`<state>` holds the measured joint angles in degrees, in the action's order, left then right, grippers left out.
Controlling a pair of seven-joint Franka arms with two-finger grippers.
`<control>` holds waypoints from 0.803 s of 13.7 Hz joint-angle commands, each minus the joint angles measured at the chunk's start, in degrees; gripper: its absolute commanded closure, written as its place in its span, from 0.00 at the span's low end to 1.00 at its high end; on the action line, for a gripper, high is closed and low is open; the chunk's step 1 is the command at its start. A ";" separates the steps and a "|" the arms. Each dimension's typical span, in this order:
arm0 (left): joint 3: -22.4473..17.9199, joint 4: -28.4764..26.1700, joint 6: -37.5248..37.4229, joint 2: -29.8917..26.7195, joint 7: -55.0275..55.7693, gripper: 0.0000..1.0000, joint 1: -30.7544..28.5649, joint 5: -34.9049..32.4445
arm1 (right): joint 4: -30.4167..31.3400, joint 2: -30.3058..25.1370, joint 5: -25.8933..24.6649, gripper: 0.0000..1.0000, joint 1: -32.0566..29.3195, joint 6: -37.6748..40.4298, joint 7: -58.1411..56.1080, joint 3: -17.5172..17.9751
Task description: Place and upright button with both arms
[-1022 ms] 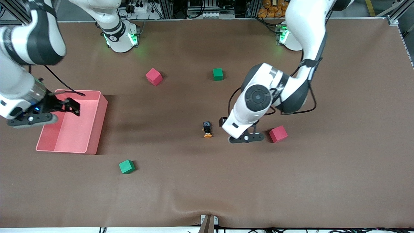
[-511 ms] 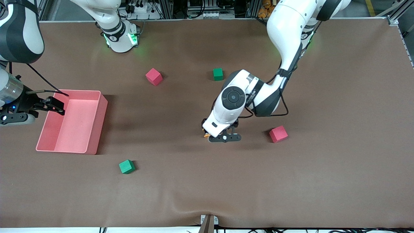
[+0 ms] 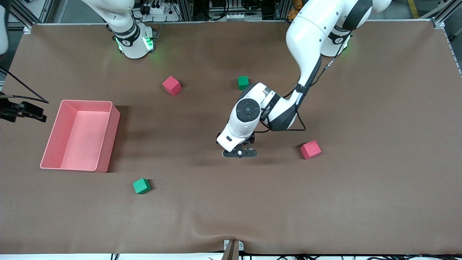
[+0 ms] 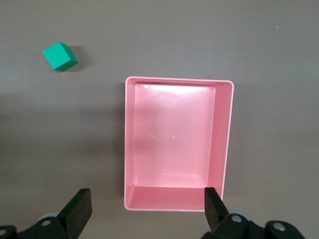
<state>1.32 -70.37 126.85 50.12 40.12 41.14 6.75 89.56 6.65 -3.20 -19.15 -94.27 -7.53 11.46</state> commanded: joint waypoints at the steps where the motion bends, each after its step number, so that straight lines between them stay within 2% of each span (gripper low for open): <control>1: -0.62 1.29 2.96 2.44 0.92 0.00 1.22 0.98 | -2.72 0.65 0.73 0.00 0.59 1.72 -0.03 1.46; 6: -0.79 0.67 2.88 3.32 0.92 0.00 1.13 0.80 | -2.99 -0.75 1.09 0.00 3.41 2.77 -0.11 1.29; 7: -0.79 0.67 2.88 3.67 0.84 0.09 1.22 0.81 | -2.03 -1.98 1.09 0.00 6.02 2.95 -0.11 -0.02; 8: -0.79 0.67 3.05 4.02 0.57 0.14 1.13 0.81 | -0.98 -3.12 1.18 0.00 9.44 3.39 -0.11 -4.03; 9: -0.79 0.76 3.05 4.63 0.66 0.14 1.31 0.81 | -0.70 -3.48 1.52 0.00 12.26 3.48 -0.11 -7.38; 11: -0.79 0.59 3.05 4.64 0.48 0.15 1.22 0.63 | -0.26 -4.27 1.97 0.00 13.08 3.65 -0.20 -9.16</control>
<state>1.03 -70.48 129.13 53.98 40.56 41.97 6.75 87.54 4.69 -2.64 -7.89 -90.88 -7.48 5.44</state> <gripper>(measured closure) 0.137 0.000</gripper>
